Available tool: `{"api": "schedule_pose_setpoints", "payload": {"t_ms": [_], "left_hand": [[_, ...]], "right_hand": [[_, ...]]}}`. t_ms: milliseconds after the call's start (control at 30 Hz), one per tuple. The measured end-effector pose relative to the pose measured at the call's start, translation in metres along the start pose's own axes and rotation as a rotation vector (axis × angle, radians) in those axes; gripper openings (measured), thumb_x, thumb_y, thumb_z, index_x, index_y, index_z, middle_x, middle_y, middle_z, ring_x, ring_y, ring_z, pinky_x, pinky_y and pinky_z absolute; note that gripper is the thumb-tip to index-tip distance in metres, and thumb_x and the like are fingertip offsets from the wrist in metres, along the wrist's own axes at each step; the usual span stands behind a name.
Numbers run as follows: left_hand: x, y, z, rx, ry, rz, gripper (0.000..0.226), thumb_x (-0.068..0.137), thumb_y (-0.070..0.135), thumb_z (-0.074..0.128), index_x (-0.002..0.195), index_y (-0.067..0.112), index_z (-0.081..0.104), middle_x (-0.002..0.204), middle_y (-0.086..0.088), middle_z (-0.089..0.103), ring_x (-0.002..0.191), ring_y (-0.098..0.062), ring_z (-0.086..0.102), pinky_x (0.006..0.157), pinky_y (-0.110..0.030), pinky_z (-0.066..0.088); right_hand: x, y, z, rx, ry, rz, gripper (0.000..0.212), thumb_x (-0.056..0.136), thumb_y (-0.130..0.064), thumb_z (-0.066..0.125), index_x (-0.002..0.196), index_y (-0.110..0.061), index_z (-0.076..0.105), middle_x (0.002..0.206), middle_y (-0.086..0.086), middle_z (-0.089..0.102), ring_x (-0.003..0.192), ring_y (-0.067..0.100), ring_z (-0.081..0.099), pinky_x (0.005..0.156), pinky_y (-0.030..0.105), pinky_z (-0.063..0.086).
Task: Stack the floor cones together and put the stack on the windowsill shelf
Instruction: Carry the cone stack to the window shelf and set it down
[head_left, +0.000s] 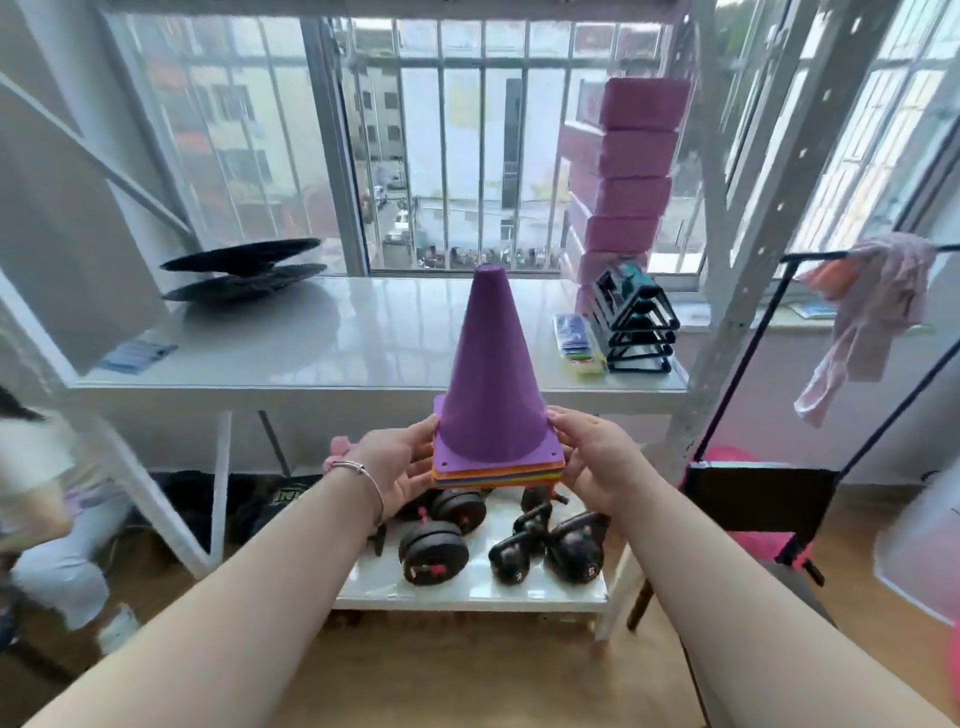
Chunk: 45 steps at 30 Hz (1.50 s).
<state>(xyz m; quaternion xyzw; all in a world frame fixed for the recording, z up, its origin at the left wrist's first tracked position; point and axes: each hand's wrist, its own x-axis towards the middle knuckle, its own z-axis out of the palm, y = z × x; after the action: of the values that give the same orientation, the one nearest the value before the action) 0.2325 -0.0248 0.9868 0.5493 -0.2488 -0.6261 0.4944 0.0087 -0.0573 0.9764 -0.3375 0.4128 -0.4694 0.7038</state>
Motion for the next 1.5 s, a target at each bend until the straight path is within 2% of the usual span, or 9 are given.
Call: {"api": "schedule_pose_setpoints", "payload": {"t_ms": [433,567,700,800,967,1100,1200,1367,1500], "left_hand": [[0.035,0.056,-0.076,0.308,-0.075,0.285,0.03,0.102,0.016,0.037,0.111,0.024,0.065,0.078,-0.008,0.065,0.053,-0.016,0.058,0.051,-0.027,0.051],[0.056,0.064,-0.08,0.426,-0.026,0.377,0.034,0.101,0.025,0.037,0.104,0.028,0.07,0.087,-0.005,0.073,0.07,-0.022,0.065,0.078,-0.043,0.054],[0.074,0.066,-0.075,0.459,0.02,0.437,0.04,0.099,0.029,0.037,0.088,0.04,0.073,0.082,0.014,0.075,0.08,-0.004,0.068,0.075,-0.019,0.052],[0.093,0.067,-0.067,0.419,0.016,0.408,0.037,0.101,0.031,0.036,0.103,0.032,0.072,0.092,0.012,0.075,0.091,-0.007,0.068,0.084,-0.023,0.051],[0.133,0.08,-0.039,0.366,-0.003,0.382,0.039,0.098,0.035,0.04,0.084,0.041,0.076,0.086,0.005,0.078,0.071,-0.007,0.072,0.058,-0.02,0.054],[0.17,0.09,-0.015,0.554,0.08,0.504,0.034,0.097,0.041,0.037,0.093,0.048,0.069,0.097,0.014,0.074,0.098,-0.011,0.066,0.088,-0.031,0.051],[0.191,0.097,0.001,0.575,0.149,0.542,0.037,0.099,0.033,0.038,0.088,0.058,0.062,0.1,0.02,0.069,0.1,-0.008,0.063,0.08,-0.021,0.046],[0.218,0.106,0.017,0.461,0.057,0.473,0.04,0.099,0.02,0.04,0.103,0.05,0.066,0.089,-0.001,0.072,0.074,-0.025,0.06,0.069,-0.038,0.05],[0.23,0.107,0.017,0.413,0.026,0.416,0.04,0.099,0.011,0.039,0.116,0.039,0.061,0.072,-0.01,0.057,0.061,-0.021,0.05,0.056,-0.029,0.047]], "right_hand": [[0.043,0.025,0.107,-0.233,0.059,-0.065,0.033,0.097,0.004,0.041,0.112,0.001,0.07,0.089,0.017,0.067,0.064,0.02,0.06,0.055,0.027,0.051],[0.06,0.027,0.121,-0.296,0.115,-0.106,0.032,0.088,0.006,0.04,0.091,0.006,0.072,0.076,0.016,0.068,0.059,0.021,0.061,0.051,0.025,0.049],[0.085,0.027,0.122,-0.516,0.212,-0.19,0.028,0.088,-0.01,0.035,0.083,-0.011,0.062,0.075,0.013,0.051,0.073,0.023,0.044,0.067,0.036,0.033],[0.108,0.02,0.118,-0.592,0.235,-0.204,0.022,0.087,-0.015,0.033,0.081,-0.014,0.054,0.079,0.011,0.042,0.075,0.024,0.037,0.069,0.038,0.027],[0.153,-0.003,0.091,-0.605,0.203,-0.17,0.032,0.091,-0.012,0.033,0.091,0.013,0.053,0.08,0.013,0.051,0.074,0.022,0.044,0.068,0.036,0.032],[0.191,-0.025,0.071,-0.598,0.152,-0.215,0.033,0.089,-0.018,0.038,0.099,0.004,0.061,0.089,0.007,0.064,0.081,0.019,0.054,0.073,0.037,0.043],[0.218,-0.039,0.06,-0.55,0.124,-0.233,0.034,0.092,-0.021,0.041,0.112,-0.017,0.068,0.109,0.003,0.072,0.104,0.022,0.065,0.095,0.045,0.054],[0.257,-0.056,0.042,-0.497,0.071,-0.237,0.031,0.086,-0.022,0.047,0.102,-0.019,0.074,0.099,0.002,0.078,0.102,0.028,0.07,0.088,0.048,0.058],[0.278,-0.055,0.03,-0.529,0.02,-0.203,0.036,0.076,-0.016,0.045,0.097,-0.016,0.075,0.097,0.01,0.077,0.096,0.029,0.071,0.086,0.053,0.056]]}}
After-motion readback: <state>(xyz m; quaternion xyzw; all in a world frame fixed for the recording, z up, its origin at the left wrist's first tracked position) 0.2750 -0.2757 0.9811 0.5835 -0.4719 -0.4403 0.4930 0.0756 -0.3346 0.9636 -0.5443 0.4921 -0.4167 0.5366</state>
